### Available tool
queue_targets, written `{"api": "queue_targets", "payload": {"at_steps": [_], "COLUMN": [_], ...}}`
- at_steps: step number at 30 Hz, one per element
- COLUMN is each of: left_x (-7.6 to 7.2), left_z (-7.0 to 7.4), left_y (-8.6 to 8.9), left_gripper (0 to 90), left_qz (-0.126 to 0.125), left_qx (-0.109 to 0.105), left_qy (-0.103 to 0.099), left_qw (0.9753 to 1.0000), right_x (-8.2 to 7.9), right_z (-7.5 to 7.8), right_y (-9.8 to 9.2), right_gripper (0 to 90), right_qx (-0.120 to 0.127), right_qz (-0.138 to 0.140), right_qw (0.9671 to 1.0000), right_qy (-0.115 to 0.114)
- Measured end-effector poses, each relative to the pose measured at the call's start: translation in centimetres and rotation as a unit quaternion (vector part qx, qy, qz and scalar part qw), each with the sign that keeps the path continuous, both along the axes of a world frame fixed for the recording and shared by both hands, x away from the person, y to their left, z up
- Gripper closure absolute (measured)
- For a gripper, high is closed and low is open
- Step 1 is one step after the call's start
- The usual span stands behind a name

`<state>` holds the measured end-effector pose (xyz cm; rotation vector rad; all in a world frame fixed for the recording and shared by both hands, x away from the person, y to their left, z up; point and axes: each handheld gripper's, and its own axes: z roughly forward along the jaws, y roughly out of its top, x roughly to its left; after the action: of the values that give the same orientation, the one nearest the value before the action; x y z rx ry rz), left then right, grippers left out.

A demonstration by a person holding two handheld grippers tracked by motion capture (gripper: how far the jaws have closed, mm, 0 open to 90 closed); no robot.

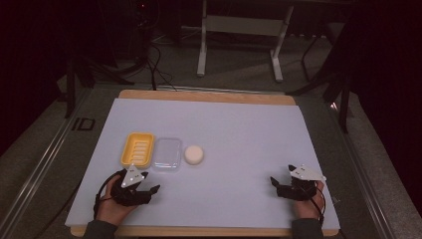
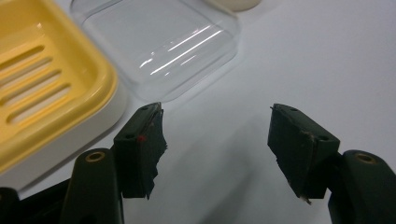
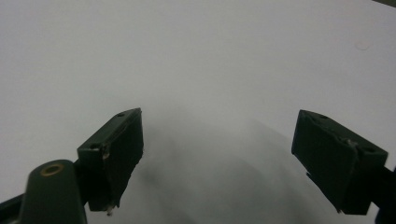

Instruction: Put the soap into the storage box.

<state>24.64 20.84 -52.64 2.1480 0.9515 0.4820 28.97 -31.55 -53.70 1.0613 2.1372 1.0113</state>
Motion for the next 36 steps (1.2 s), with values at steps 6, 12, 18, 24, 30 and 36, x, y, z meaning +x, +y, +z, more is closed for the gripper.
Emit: {"api": "queue_targets", "payload": {"at_steps": [6,12,18,24,30,36], "left_x": [1.0,1.8,2.9,3.8,4.7,5.5], "left_z": [1.0,1.9,2.4,2.9,3.5,3.7], "left_y": [-1.2,-2.1,-3.2,-4.1,-4.8,-5.9], "left_gripper": [35.3,34.9,34.7,34.8,36.0,35.4], "left_qz": [-0.027,-0.042,-0.053,-0.063,-0.075,-0.084], "left_qx": [0.021,0.029,0.042,0.06,0.071,0.074], "left_qy": [0.001,-0.003,0.0,0.01,0.013,0.011], "left_qw": [0.9994,0.9987,0.9977,0.9962,0.9946,0.9937], "right_x": [0.0,0.0,0.0,0.0,-0.1,-0.1], "right_z": [0.0,0.0,0.0,0.0,0.0,0.0], "right_y": [-0.1,-0.1,-0.1,-0.1,-0.1,-0.1], "right_gripper": [16.6,16.6,16.6,16.6,16.7,16.6], "right_qx": [0.003,0.003,0.006,0.006,0.005,0.005], "right_qz": [-0.002,-0.001,-0.001,-0.002,-0.002,-0.003], "right_qw": [1.0,1.0,1.0,1.0,1.0,1.0], "right_qy": [-0.002,-0.002,-0.001,-0.002,-0.002,-0.002]}}
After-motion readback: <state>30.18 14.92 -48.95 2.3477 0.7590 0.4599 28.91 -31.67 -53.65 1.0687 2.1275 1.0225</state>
